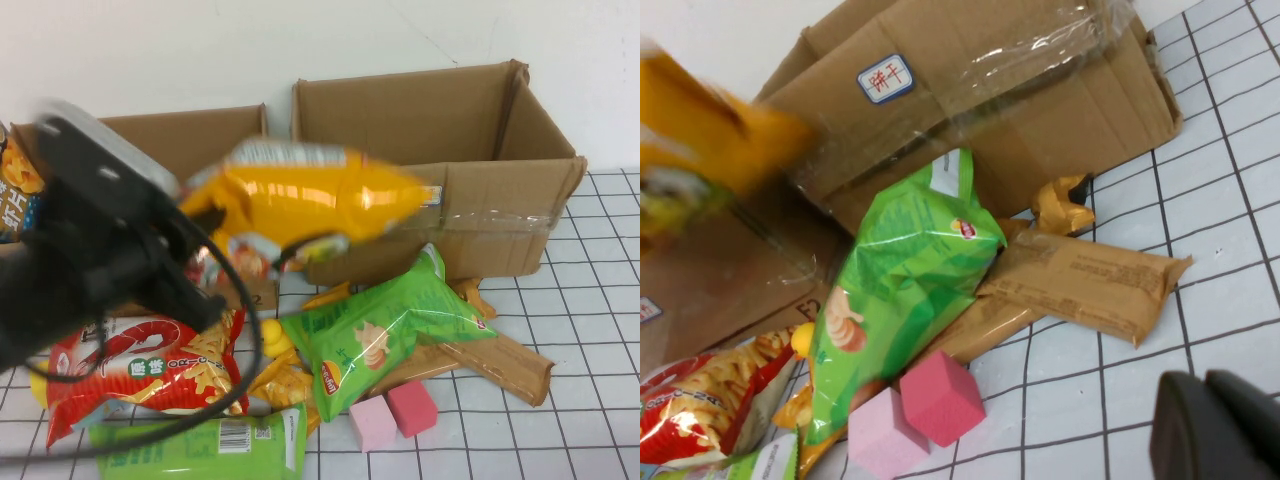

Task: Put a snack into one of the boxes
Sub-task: Pick up the potato chip, then place the potato chip in the potato chip box

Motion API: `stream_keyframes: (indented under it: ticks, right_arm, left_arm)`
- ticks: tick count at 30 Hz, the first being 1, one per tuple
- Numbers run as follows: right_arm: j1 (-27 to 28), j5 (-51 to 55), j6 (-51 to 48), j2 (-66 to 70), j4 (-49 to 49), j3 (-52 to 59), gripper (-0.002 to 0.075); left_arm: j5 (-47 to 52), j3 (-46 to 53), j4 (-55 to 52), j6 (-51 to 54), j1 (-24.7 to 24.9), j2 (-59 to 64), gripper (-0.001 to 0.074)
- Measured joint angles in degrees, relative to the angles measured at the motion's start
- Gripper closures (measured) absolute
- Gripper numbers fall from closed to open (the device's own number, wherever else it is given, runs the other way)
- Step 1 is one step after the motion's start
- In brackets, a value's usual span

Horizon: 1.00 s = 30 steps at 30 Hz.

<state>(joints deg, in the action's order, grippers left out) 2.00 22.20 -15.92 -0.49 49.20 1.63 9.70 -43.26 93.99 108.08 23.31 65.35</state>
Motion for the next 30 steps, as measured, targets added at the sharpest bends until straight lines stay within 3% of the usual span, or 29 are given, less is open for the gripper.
stream_keyframes:
  ticks: [5,13,25,28,30]
  right_arm:
    - [0.00,0.00,0.00,0.00,0.13,0.00,0.0727]
    - [0.00,0.00,0.00,0.00,0.13,0.00,0.0727]
    - [0.00,0.00,-0.12,0.00,0.18,0.00,0.0727]
    - [0.00,0.00,-0.12,0.00,0.18,0.00,0.0727]
    - [0.00,0.00,-0.12,0.00,0.18,0.00,0.0727]
  left_arm:
    - [-0.04,-1.19,0.33,-2.87,0.00,-8.96,0.0718]
    - [-20.17,-4.68,1.24,-1.68,0.08,-12.11,0.0719]
    - [-31.35,-12.24,-12.11,-4.11,0.08,8.22,0.0716]
    - [-33.91,-16.95,-12.64,-4.41,-0.03,14.49,0.0662]
    - [-34.35,-19.45,-11.56,-4.45,-0.57,18.01,0.0577]
